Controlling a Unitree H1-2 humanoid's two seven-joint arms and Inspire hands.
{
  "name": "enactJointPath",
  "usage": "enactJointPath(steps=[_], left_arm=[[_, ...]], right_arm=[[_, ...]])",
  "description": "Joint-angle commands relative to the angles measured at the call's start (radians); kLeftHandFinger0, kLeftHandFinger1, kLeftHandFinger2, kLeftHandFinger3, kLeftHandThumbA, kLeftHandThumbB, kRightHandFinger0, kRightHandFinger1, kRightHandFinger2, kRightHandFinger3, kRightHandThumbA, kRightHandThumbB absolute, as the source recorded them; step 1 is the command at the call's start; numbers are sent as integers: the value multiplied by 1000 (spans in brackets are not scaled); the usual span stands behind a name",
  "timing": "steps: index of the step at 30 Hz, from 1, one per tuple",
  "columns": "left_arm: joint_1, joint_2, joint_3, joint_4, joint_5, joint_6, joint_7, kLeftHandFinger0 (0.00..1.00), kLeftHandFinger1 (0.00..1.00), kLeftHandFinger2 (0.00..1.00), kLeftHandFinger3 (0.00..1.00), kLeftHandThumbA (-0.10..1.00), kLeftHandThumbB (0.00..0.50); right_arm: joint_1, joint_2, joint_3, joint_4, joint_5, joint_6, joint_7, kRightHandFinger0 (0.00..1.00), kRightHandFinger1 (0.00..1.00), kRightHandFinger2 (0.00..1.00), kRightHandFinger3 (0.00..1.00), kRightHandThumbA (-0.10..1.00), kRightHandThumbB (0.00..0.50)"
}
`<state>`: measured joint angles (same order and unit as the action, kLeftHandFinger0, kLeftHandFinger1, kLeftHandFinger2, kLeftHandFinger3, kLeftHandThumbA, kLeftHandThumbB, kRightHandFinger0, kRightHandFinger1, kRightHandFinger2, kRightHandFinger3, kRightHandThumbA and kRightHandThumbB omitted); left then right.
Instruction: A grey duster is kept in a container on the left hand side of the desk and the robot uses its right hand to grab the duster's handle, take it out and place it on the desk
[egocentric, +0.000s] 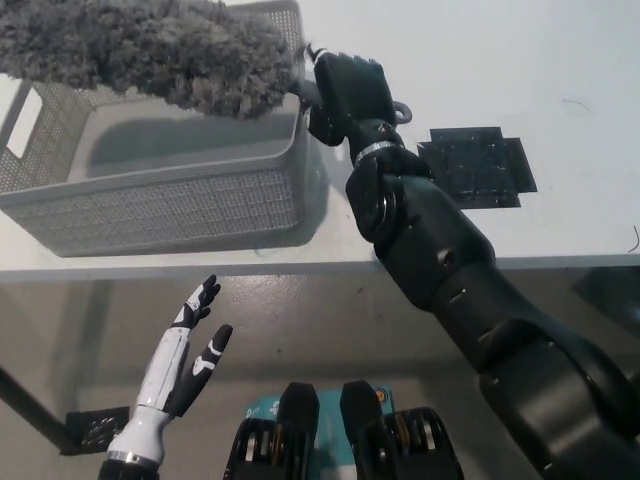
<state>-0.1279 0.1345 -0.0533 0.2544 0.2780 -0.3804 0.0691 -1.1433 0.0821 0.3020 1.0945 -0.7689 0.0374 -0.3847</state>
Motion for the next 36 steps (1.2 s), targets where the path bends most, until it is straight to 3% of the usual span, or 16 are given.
enactJointPath(steps=[1,3,8,10,15,20,21,22,23,24,25,26,27,29,34,36], left_arm=[[-24,13,-5,-15,14,-40,10,1000,1000,1000,1000,969,0],[-23,12,-5,-21,14,-31,9,1000,1000,1000,1000,969,0],[-21,14,-4,-23,7,-23,0,1000,1000,1000,1000,973,0],[-22,13,-4,-19,10,-30,4,1000,1000,1000,1000,970,0],[-22,9,-5,-18,6,-34,5,1000,1000,1000,1000,945,0],[-12,4,-7,-21,15,-29,11,1000,1000,1000,1000,959,0],[-13,4,-7,-19,13,-30,11,1000,1000,1000,1000,960,0],[-12,5,-7,-20,12,-26,8,1000,1000,1000,1000,975,0],[-12,5,-7,-22,15,-24,8,1000,1000,1000,1000,979,0],[-15,8,-6,-21,16,-23,9,1000,1000,1000,1000,980,0],[-15,9,-4,-20,14,-25,10,1000,1000,1000,1000,973,0],[-15,11,-4,-19,13,-29,9,1000,1000,1000,1000,973,0],[-11,11,-5,-17,9,-34,7,1000,1000,1000,1000,938,0],[-3,12,-5,-15,5,-40,6,1000,1000,1000,1000,933,0],[13,9,-3,-18,0,-36,7,1000,1000,1000,1000,914,0],[16,8,0,-16,5,-39,15,1000,1000,1000,1000,913,0]], right_arm=[[-66,-44,-41,-59,61,-46,-132,0,0,19,1000,-100,190],[-66,-44,-46,-64,68,-41,-131,0,5,60,1000,-100,184],[-62,-53,-45,-69,84,-48,-130,0,0,376,1000,-100,163],[-55,-60,-45,-74,94,-51,-120,0,0,421,1000,-100,171],[-47,-70,-43,-73,104,-51,-122,0,0,330,1000,-100,211],[-8,-100,-48,-136,107,-58,-144,0,2,340,1000,-100,181],[5,-113,-48,-176,98,-36,-145,0,0,283,1000,-33,211],[17,-125,-52,-215,88,1,-141,0,0,245,587,140,256],[26,-136,-53,-240,77,24,-145,0,0,213,368,164,257],[27,-143,-52,-243,71,32,-153,0,0,213,299,176,258],[42,-174,-57,-276,67,62,-129,0,33,313,549,-69,187],[49,-185,-63,-293,71,72,-115,0,33,313,549,-69,187],[58,-210,-79,-296,87,78,-103,0,147,537,508,-99,167],[74,-242,-99,-311,106,89,-88,0,309,728,744,-100,129],[123,-326,-163,-374,155,64,-70,0,292,627,765,-100,124],[142,-359,-184,-411,172,93,-23,0,325,673,766,-100,143]])
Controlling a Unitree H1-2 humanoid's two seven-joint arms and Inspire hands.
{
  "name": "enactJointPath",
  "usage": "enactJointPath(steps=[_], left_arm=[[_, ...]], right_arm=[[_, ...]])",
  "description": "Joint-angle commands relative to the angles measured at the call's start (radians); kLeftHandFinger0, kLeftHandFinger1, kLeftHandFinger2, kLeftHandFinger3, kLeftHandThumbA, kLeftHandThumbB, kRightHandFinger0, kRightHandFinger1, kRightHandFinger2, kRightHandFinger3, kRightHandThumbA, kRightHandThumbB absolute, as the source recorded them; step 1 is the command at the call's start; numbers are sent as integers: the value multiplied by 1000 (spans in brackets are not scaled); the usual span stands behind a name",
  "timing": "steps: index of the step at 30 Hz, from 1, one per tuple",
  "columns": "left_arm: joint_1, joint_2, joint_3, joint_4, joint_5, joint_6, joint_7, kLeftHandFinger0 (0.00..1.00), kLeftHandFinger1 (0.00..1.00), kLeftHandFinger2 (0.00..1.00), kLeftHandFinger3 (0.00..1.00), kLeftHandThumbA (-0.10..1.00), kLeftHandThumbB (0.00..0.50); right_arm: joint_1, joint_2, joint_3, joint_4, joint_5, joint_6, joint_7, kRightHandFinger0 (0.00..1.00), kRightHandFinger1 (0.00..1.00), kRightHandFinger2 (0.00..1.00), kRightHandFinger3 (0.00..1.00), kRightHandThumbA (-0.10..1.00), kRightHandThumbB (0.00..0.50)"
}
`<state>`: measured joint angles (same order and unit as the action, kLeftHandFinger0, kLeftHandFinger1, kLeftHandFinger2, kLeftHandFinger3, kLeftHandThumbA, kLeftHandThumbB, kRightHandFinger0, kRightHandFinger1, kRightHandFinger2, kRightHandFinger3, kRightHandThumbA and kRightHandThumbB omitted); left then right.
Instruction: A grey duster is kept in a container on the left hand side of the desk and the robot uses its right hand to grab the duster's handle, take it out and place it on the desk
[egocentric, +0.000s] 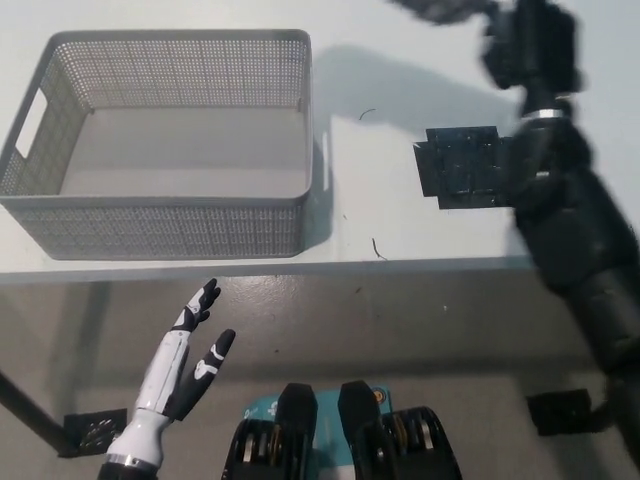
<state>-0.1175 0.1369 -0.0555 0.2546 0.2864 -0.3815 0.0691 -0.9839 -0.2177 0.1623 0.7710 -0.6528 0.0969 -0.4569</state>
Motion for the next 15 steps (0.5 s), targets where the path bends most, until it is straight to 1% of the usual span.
enactJointPath(steps=[1,2,4,5,6,7,9,10,11,12,13,14,15], left_arm=[[6,6,3,-17,-2,-37,16,1000,1000,1000,1000,913,0],[7,5,6,-20,-2,-34,18,1000,1000,1000,1000,914,0],[11,3,11,-24,0,-29,24,1000,1000,1000,1000,937,0],[12,3,11,-27,7,-22,27,1000,1000,1000,1000,957,0],[19,6,15,-33,2,-20,25,1000,1000,1000,1000,964,0],[22,6,17,-35,-4,-19,23,1000,1000,1000,1000,964,0],[25,6,20,-37,-7,-18,22,1000,1000,1000,1000,963,0],[30,6,22,-42,-8,-13,21,1000,1000,1000,1000,969,0],[33,7,23,-47,-8,-9,20,1000,1000,1000,1000,973,0],[37,6,24,-54,-11,-5,19,1000,1000,1000,1000,974,0],[40,6,26,-59,-13,-2,17,1000,1000,1000,1000,976,0],[42,6,26,-61,-13,0,17,1000,1000,1000,1000,980,0],[43,6,26,-63,-11,0,17,1000,1000,1000,1000,981,0]], right_arm=[[-12,-72,-49,-95,56,45,56,0,331,681,766,-100,158],[-10,-88,-51,-94,54,42,61,0,346,705,762,-100,162],[0,-120,-51,-89,47,24,59,0,363,734,787,-100,169],[10,-136,-56,-101,51,32,71,0,367,743,793,-100,157],[20,-149,-51,-119,43,45,82,0,382,780,838,-100,153],[24,-158,-48,-123,41,48,88,0,388,787,838,-100,155],[33,-176,-38,-124,33,32,84,0,367,773,829,-100,160],[38,-192,-19,-104,11,2,61,0,360,779,838,-100,185],[39,-196,-9,-94,2,-5,55,0,358,781,841,-100,187],[43,-209,7,-68,-11,-25,41,0,353,777,832,-100,198],[44,-216,22,-58,-23,-20,45,0,351,773,827,-100,190],[46,-225,35,-49,-29,-22,49,0,361,771,813,-100,201],[48,-233,44,-41,-31,-29,51,0,362,759,788,-100,201]])
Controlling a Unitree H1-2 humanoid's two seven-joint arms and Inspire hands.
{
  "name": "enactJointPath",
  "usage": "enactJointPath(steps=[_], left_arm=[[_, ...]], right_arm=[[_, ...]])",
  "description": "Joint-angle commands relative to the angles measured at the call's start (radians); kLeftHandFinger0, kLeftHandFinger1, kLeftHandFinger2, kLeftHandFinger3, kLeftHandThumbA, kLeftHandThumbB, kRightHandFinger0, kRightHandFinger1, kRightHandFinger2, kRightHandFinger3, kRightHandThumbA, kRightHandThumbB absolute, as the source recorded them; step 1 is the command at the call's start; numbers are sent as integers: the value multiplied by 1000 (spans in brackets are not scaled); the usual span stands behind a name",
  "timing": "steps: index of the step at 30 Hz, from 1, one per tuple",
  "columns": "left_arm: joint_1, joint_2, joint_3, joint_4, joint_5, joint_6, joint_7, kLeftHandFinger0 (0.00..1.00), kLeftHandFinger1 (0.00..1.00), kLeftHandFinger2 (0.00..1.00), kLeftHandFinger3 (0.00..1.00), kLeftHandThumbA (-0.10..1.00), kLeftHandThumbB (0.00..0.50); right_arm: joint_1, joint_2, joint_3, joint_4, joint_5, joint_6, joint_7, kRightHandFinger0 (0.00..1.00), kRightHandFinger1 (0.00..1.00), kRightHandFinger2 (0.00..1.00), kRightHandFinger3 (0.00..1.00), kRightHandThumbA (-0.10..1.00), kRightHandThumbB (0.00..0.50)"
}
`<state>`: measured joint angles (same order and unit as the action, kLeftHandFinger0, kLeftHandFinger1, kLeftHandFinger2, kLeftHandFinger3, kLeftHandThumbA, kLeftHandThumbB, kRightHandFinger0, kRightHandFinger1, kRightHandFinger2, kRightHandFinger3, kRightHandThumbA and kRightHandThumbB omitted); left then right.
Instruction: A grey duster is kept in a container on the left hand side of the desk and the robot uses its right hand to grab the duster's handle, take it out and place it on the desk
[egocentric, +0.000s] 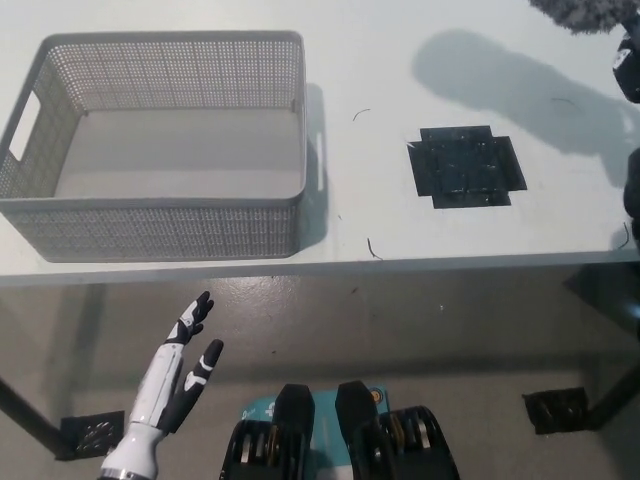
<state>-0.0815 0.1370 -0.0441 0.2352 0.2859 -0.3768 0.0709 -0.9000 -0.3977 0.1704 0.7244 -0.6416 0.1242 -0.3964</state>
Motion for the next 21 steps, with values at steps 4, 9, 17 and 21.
enactJointPath(steps=[4,9,17,21], left_arm=[[11,7,15,-46,0,-9,21,1000,1000,1000,1000,988,0],[15,9,22,-46,-7,-19,24,1000,1000,1000,1000,965,0],[10,17,35,-41,-10,-35,24,1000,1000,986,1000,916,0],[6,16,38,-33,-11,-51,24,1000,1000,965,1000,898,0]], right_arm=[[-24,-88,113,25,-74,-43,46,0,401,754,787,-100,190],[-8,-94,164,86,-77,-66,47,23,470,814,767,-100,158],[-23,-92,229,256,-78,-75,47,61,401,657,645,-100,214],[-13,-106,236,243,-76,-71,44,0,208,382,517,-100,241]])
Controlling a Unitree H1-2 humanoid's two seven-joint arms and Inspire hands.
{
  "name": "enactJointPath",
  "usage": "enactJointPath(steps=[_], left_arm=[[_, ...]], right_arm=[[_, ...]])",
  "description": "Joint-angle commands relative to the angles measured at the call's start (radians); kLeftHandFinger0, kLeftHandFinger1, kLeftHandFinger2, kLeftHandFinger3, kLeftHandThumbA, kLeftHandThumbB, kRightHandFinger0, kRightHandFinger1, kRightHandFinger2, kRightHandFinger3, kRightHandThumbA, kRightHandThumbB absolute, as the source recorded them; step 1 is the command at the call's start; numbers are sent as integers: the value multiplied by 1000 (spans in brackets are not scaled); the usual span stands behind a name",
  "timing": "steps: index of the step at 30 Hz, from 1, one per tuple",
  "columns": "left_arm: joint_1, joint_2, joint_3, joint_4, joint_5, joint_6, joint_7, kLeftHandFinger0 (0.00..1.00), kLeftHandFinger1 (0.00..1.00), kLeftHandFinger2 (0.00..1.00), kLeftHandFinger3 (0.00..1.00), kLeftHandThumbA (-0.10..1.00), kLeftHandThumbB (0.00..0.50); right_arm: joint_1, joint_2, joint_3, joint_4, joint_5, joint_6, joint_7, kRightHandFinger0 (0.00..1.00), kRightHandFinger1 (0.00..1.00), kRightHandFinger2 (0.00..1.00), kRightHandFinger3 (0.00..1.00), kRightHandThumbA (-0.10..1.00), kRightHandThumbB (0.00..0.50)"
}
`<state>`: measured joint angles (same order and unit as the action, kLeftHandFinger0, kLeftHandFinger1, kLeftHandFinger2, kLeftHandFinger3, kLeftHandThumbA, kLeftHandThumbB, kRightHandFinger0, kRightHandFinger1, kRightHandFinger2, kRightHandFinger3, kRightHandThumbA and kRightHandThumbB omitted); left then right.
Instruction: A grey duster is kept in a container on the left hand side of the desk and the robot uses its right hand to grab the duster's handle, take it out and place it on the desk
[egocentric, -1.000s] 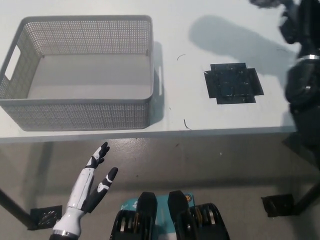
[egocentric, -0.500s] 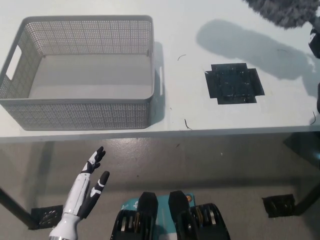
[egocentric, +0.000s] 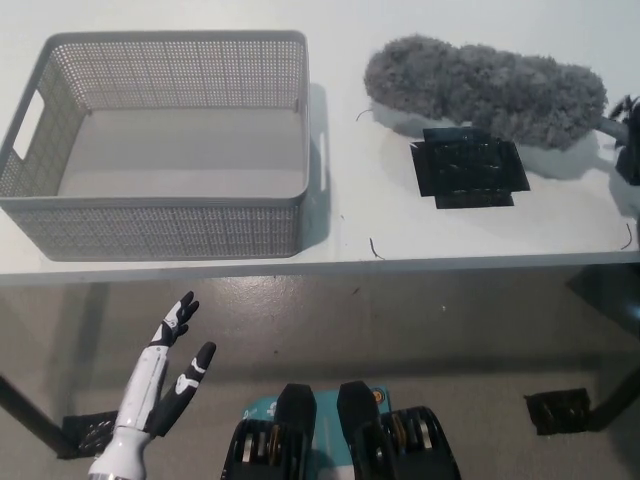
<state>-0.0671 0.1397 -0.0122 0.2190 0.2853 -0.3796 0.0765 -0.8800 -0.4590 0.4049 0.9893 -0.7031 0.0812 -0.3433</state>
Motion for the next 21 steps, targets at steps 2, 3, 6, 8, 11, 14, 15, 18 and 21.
enactJointPath(steps=[2,3,6,8,11,14,15,18,21], left_arm=[[-10,14,6,-17,1,-42,20,1000,1000,953,1000,883,0],[-14,16,8,-18,1,-37,18,1000,1000,952,1000,880,0],[-20,17,8,-21,6,-31,17,1000,1000,945,1000,855,0],[-22,16,8,-18,4,-31,16,1000,1000,937,1000,795,0],[-21,16,8,-22,4,-23,13,1000,1000,936,1000,777,0],[-39,19,10,-19,2,-12,10,1000,1000,949,1000,762,0],[-39,20,10,-21,0,-8,7,1000,1000,952,1000,740,0],[-44,21,10,-26,-8,2,-1,1000,1000,952,1000,665,0],[-45,23,9,-28,-7,3,-4,1000,1000,950,1000,631,0]], right_arm=[[-35,-53,10,-17,-10,-17,38,158,385,563,586,151,208],[-40,-61,18,-24,-3,-13,102,433,652,784,840,380,256],[-28,-88,19,-119,25,21,256,1000,1000,1000,1000,729,489],[-31,-105,-7,-192,90,42,388,1000,1000,1000,1000,679,500],[-49,-124,-33,-258,142,52,485,1000,1000,1000,1000,701,500],[-103,-143,-53,-291,180,53,564,1000,1000,1000,1000,704,500],[-111,-147,-61,-299,192,47,577,1000,1000,1000,1000,688,500],[-143,-173,-107,-385,278,48,671,1000,1000,1000,1000,679,500],[-166,-200,-154,-470,403,77,816,1000,1000,1000,1000,702,500]])
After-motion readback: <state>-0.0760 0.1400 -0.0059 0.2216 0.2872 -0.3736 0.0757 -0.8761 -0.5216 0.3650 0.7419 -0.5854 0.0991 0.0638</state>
